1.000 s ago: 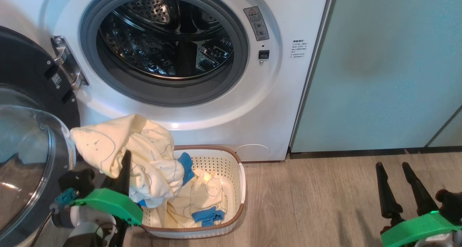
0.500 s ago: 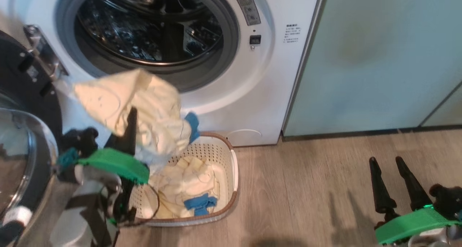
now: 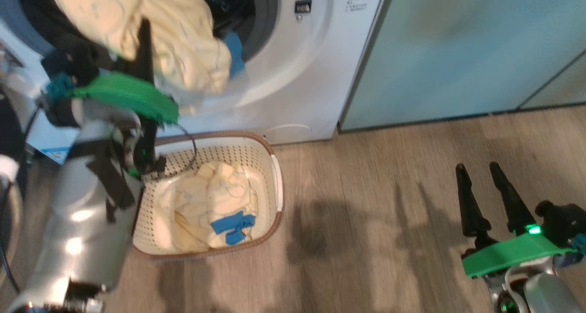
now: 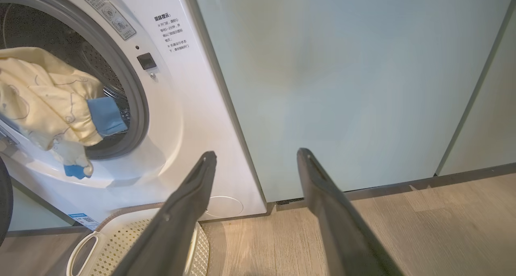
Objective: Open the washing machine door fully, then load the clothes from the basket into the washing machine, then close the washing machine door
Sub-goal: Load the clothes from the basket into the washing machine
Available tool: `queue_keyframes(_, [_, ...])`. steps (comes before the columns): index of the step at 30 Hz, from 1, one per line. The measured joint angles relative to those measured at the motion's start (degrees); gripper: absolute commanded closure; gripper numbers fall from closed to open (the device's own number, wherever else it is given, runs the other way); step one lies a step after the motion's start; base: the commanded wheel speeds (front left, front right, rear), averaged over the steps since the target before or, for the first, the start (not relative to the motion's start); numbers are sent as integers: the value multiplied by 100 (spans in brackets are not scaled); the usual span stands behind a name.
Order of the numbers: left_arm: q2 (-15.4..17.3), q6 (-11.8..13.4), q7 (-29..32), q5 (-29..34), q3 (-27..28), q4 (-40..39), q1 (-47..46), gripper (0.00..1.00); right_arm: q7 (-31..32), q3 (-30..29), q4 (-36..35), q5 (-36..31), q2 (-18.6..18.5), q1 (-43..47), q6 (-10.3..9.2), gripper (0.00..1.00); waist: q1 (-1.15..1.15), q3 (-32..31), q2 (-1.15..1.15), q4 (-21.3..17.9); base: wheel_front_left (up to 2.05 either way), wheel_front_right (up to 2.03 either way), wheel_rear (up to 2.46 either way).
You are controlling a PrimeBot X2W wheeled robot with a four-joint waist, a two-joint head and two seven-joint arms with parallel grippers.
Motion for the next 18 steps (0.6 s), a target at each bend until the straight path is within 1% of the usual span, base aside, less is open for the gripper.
queue_keyframes(6, [105,59,-75,11,140,710,-1014,100,0,56,-27,0,70,-236,0,0,0,459,0,-192,0,0,0])
queue_keyframes(7, [105,59,-75,11,140,710,-1014,100,0,56,-27,0,70,-236,0,0,0,459,0,-192,0,0,0])
queue_keyframes(12, [225,59,-160,63,185,1226,-1819,100,0,97,-45,0,90,-461,0,0,0,831,0,-354,0,0,0])
queue_keyframes(18, [331,54,-218,253,181,1815,-2679,100,0,208,-80,0,125,-733,0,0,0,1277,0,-508,0,0,0])
